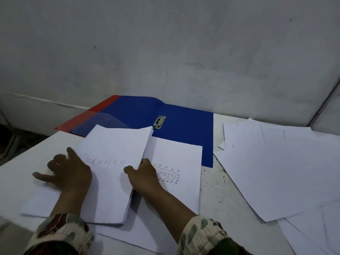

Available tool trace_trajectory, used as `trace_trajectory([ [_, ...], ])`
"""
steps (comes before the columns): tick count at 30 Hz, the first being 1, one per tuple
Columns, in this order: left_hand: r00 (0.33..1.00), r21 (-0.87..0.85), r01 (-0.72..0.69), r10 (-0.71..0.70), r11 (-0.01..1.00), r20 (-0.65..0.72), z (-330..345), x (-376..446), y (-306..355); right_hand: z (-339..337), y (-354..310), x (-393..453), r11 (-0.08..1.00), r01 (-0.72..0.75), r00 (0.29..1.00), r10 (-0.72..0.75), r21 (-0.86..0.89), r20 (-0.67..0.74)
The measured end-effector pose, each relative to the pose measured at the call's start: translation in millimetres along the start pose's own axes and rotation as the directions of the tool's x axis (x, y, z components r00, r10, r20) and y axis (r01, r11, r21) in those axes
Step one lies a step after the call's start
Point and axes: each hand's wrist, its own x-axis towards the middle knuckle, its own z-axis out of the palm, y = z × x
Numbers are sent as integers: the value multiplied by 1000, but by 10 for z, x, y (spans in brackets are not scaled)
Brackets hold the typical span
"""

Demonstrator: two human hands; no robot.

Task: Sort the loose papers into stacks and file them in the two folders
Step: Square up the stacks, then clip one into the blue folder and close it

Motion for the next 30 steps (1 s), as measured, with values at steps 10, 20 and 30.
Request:
trace_trajectory([
  [10, 916, -109, -401, 396, 910, -61, -95, -818, 459, -263, 21, -250, 999, 51, 997, -51, -13, -49],
  [20, 731, -186, -674, 682, 715, -23, -124, -1911, 1073, -1676, 548, -857, 993, 112, 936, -90, 47, -340],
  [30, 251, -325, -893, 944, 311, 215, 168, -3047, 1782, -3003, 1220, -1498, 980, 115, 810, 2, 161, -587],
])
